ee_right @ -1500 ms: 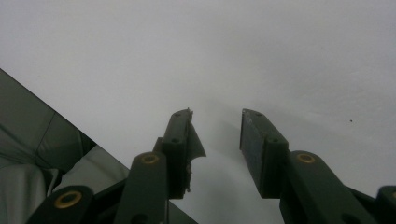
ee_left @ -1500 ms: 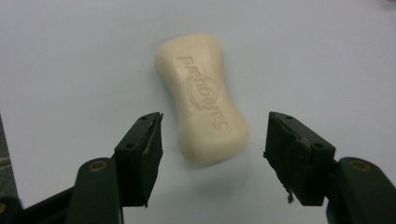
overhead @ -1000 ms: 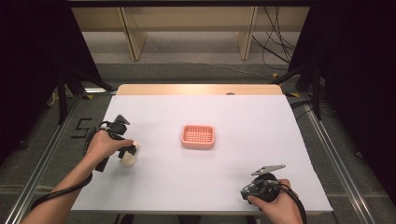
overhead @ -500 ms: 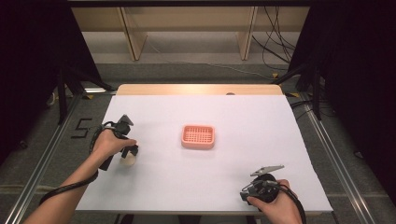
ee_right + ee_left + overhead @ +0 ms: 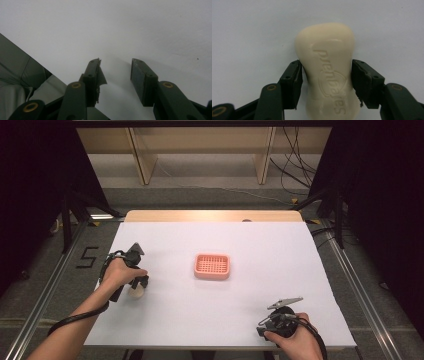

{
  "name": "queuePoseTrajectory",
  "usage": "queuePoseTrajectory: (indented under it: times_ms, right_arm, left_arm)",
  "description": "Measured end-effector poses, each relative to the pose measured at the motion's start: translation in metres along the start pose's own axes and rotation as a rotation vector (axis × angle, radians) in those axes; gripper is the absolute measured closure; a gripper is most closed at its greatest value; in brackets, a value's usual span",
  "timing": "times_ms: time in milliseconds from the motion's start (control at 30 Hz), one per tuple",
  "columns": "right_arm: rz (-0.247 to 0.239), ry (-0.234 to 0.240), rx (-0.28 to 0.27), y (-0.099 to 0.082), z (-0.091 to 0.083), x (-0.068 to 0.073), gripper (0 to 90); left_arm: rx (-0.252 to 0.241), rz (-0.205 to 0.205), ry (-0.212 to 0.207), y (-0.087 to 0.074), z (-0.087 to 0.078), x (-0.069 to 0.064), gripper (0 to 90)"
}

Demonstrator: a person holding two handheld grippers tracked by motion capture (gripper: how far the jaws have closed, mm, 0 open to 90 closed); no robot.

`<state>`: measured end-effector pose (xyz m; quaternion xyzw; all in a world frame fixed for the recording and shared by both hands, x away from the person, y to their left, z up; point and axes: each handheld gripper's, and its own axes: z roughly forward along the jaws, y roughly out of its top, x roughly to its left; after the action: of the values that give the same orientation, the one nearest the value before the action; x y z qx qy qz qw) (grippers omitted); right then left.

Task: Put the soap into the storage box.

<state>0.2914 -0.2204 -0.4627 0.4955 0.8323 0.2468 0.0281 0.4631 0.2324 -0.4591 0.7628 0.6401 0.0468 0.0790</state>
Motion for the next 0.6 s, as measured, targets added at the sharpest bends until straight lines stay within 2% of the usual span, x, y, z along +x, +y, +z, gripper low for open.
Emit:
queuePoseTrajectory:
  times_ms: [33, 67, 100, 133, 167, 267, 300, 333, 367, 400, 433, 467, 600]
  right_arm:
    - [-0.004, 0.000, -0.003, -0.0001, 0.0006, -0.0001, 59.7]
    - [-0.002, -0.001, -0.001, -0.0002, 0.0005, 0.0002, 59.7]
    - [0.005, 0.000, 0.001, -0.0003, 0.0007, 0.0009, 59.6]
    - [0.005, 0.000, 0.001, -0.0003, 0.0007, 0.0010, 59.6]
    - [0.005, 0.000, 0.001, -0.0003, 0.0007, 0.0010, 59.6]
    - [0.003, -0.001, 0.005, -0.0003, 0.0007, 0.0008, 59.5]
    - [-0.001, -0.002, 0.004, -0.0004, 0.0011, 0.0005, 59.4]
    - [0.040, 0.004, 0.018, -0.0007, 0.0006, 0.0034, 59.4]
    - [0.042, 0.001, 0.021, -0.0007, 0.0005, 0.0035, 59.4]
    - [0.027, -0.005, 0.018, -0.0006, 0.0007, 0.0024, 59.4]
    - [-0.009, -0.015, 0.006, -0.0004, 0.0013, -0.0003, 59.2]
    - [0.019, -0.007, 0.016, -0.0006, 0.0008, 0.0019, 59.2]
    - [-0.003, -0.012, 0.009, -0.0006, 0.0014, 0.0000, 58.9]
  left_arm:
    - [0.033, 0.025, 0.007, 0.0012, -0.0012, 0.0006, 45.4]
    - [0.043, 0.044, 0.012, 0.0015, -0.0015, 0.0009, 46.1]
    - [0.043, 0.044, 0.012, 0.0015, -0.0015, 0.0009, 47.1]
    - [0.060, 0.070, 0.022, 0.0021, -0.0021, 0.0009, 47.5]
    - [0.060, 0.070, 0.022, 0.0021, -0.0021, 0.0009, 47.6]
    - [0.076, 0.113, 0.032, 0.0026, -0.0026, 0.0007, 47.9]
    - [0.079, 0.122, 0.032, 0.0027, -0.0026, 0.0009, 48.0]
    - [0.079, 0.131, 0.031, 0.0027, -0.0025, 0.0010, 48.0]
    - [0.079, 0.133, 0.031, 0.0027, -0.0024, 0.0011, 48.1]
    - [0.079, 0.136, 0.030, 0.0027, -0.0023, 0.0012, 48.1]
    - [0.067, 0.142, 0.031, 0.0019, -0.0013, 0.0013, 48.2]
    - [0.066, 0.146, 0.031, 0.0017, -0.0011, 0.0014, 48.2]
    - [0.076, 0.155, 0.031, 0.0020, -0.0015, 0.0020, 48.4]
